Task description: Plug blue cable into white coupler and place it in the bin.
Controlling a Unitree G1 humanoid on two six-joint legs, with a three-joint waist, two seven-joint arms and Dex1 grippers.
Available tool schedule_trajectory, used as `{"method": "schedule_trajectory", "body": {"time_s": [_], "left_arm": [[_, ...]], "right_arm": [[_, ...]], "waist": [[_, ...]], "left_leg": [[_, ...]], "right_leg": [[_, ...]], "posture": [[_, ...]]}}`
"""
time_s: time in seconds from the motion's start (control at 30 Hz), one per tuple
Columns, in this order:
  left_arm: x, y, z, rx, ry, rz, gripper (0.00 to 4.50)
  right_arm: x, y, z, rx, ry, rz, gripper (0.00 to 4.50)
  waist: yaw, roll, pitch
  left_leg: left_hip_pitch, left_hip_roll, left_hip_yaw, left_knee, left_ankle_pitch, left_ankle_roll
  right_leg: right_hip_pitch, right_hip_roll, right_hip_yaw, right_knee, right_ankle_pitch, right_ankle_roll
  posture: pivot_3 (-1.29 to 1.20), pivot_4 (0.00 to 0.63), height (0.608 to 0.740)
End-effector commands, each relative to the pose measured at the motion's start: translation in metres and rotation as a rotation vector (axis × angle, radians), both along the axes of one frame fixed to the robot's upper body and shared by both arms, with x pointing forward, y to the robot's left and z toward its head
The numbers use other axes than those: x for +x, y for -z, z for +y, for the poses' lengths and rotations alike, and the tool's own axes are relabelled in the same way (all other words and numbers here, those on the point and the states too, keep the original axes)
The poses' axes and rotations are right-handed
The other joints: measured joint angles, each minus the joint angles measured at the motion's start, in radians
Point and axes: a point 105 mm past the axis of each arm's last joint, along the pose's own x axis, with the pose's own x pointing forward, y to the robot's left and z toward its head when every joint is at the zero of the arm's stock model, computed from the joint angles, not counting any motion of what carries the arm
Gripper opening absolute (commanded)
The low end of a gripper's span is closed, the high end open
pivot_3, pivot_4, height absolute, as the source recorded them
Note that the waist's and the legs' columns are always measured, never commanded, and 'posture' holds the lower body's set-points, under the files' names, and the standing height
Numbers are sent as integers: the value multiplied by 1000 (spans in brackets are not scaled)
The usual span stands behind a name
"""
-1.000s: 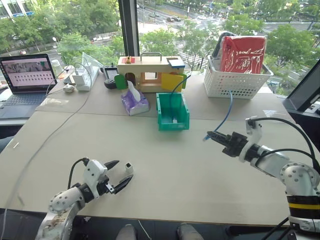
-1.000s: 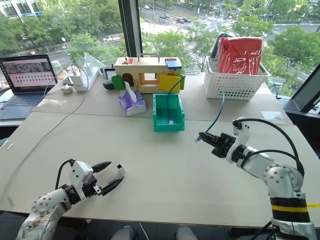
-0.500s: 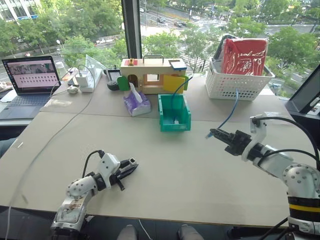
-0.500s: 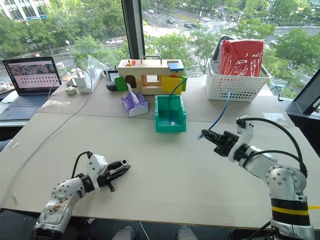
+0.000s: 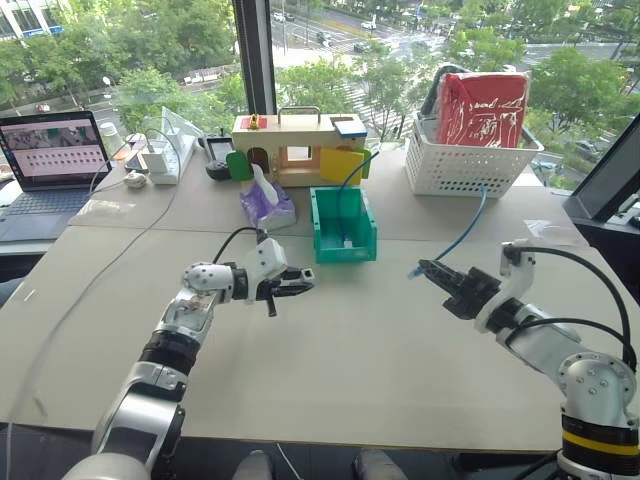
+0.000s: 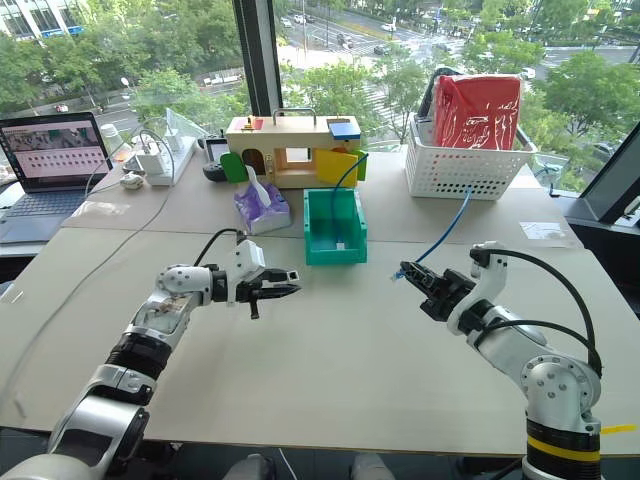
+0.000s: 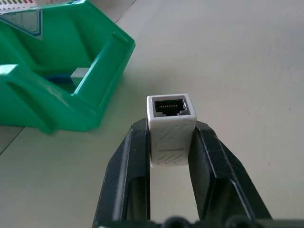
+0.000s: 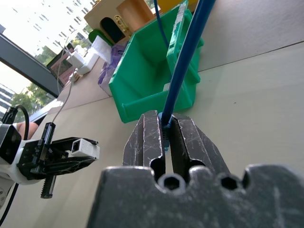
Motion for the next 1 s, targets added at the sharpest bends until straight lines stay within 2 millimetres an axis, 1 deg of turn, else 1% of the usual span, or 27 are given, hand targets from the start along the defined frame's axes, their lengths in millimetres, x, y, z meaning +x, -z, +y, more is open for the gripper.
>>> {"method": "schedule_trajectory", "body": {"time_s": [0.03,0.07,0.13,0.23,0.3,0.37,0.43,0.47,0.53,0.6,0.67,0.77,0.9,1.0], "left_arm": [[-18,-13,-30,-38,124,46,631],[-28,-7,-46,-24,161,76,631],[-45,5,-61,-2,199,130,631],[-63,21,-69,16,204,182,631],[-75,24,-76,21,226,193,631],[-82,29,-82,29,221,209,631],[-88,35,-84,52,225,212,631],[-87,37,-83,57,204,215,631],[-78,38,-81,62,137,205,631],[-66,44,-79,98,71,154,631],[-62,51,-80,137,53,126,631],[-64,64,-84,149,52,136,631],[-66,67,-91,85,31,182,631],[-70,70,-95,56,33,224,631]], "right_arm": [[-3,-14,5,2,59,-70,0],[-4,-11,6,-9,80,-64,0],[-8,-6,12,-24,113,-49,0],[-18,7,24,-23,150,-12,0],[-28,15,28,-18,176,13,0],[-39,21,33,-25,208,37,0],[-47,25,34,-34,247,53,0],[-52,27,33,-45,267,62,0],[-60,29,33,-29,301,87,0],[-69,32,43,63,264,141,0],[-73,30,47,90,232,150,0],[-70,25,47,36,204,119,0],[-68,23,51,-35,147,88,0],[-65,18,53,2,132,79,0]], "waist": [[0,0,0],[0,0,0],[1,0,0],[0,0,0],[-6,0,0],[-7,0,0],[-8,0,0],[-9,1,0],[-9,1,0],[-9,1,0],[-10,0,0],[-8,0,0],[0,0,0],[8,0,0]], "left_leg": [[-1,0,0,0,0,0],[-2,0,0,0,0,0],[-2,0,-1,0,0,0],[-2,0,-2,0,0,0],[-2,0,-3,0,0,0],[-2,0,-3,0,0,0],[-2,0,-3,1,1,-1],[-2,-1,-3,1,1,-2],[-1,0,-3,1,1,-2],[-1,0,-4,1,1,-2],[0,-1,-4,1,1,-2],[0,-1,-4,1,1,-2],[2,-1,-4,1,1,-2],[2,-1,-4,1,1,-2]], "right_leg": [[-1,0,0,0,0,0],[-1,0,0,0,0,0],[-1,0,0,0,0,0],[-1,0,0,0,-1,0],[-1,0,-1,1,-1,-1],[-2,0,-1,2,-1,-1],[-1,0,-1,2,-1,-1],[-1,0,-1,2,-1,0],[-1,0,-1,2,-2,1],[-1,0,-1,2,-4,3],[0,0,-1,2,-4,3],[1,0,-1,1,-4,3],[3,0,-1,0,-4,4],[4,0,-1,0,-4,4]], "posture": [[0,150,721],[0,150,721],[0,150,721],[0,150,721],[0,150,721],[0,150,721],[0,150,721],[0,150,721],[0,150,721],[0,150,721],[0,150,721],[0,150,721],[0,150,721],[0,150,721]]}}
